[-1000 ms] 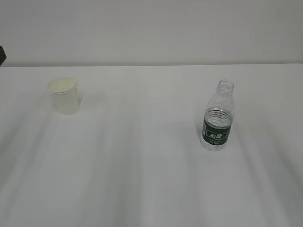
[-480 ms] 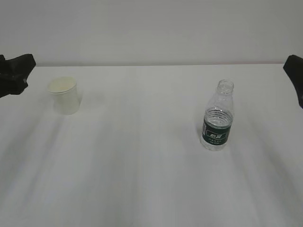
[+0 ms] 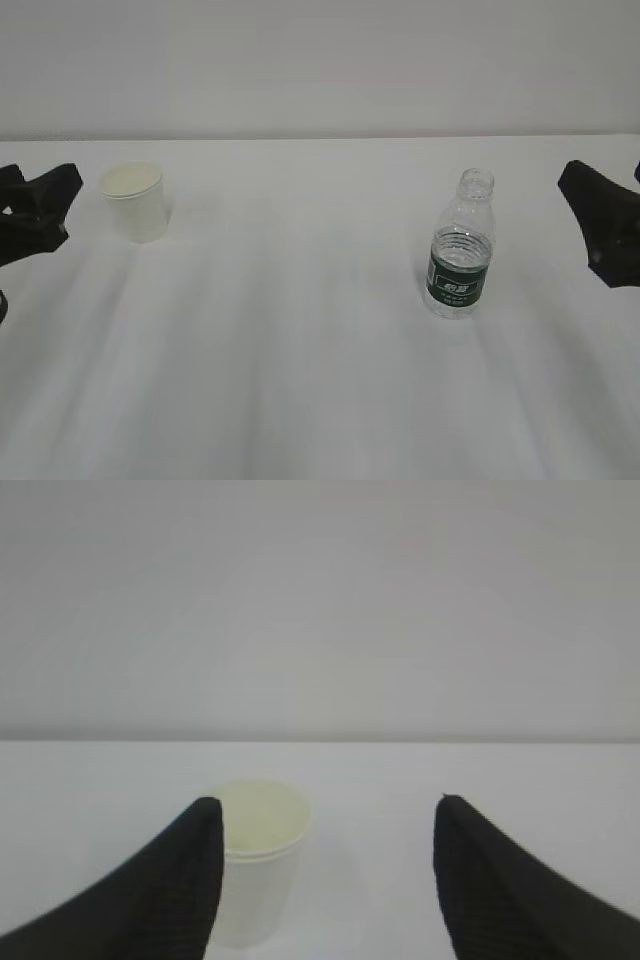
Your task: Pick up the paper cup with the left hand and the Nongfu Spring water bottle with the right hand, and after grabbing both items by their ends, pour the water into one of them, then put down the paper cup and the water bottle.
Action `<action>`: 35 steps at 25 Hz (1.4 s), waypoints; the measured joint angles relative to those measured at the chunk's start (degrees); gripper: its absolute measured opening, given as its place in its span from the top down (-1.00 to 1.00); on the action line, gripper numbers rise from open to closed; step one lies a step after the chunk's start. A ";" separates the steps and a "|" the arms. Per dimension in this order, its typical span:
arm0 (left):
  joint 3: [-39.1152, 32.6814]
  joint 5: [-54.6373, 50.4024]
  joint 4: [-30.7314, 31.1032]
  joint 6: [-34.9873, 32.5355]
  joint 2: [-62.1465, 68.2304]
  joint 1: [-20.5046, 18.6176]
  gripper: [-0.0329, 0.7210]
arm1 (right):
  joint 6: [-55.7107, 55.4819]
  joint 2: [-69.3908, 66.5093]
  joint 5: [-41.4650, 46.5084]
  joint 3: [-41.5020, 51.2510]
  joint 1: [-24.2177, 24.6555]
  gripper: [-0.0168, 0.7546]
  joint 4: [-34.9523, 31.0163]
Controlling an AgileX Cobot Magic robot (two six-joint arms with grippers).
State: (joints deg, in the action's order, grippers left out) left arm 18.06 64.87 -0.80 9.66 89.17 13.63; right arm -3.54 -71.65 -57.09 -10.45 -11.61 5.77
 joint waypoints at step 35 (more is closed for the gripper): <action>-0.25 0.37 6.01 -0.45 9.92 0.00 -0.29 | -0.94 -38.56 -8.40 -8.60 0.00 -0.76 8.69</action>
State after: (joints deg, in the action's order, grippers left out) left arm 17.81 65.24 5.21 9.21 99.09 13.63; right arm -4.48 -110.21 -65.48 -19.05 -11.61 14.45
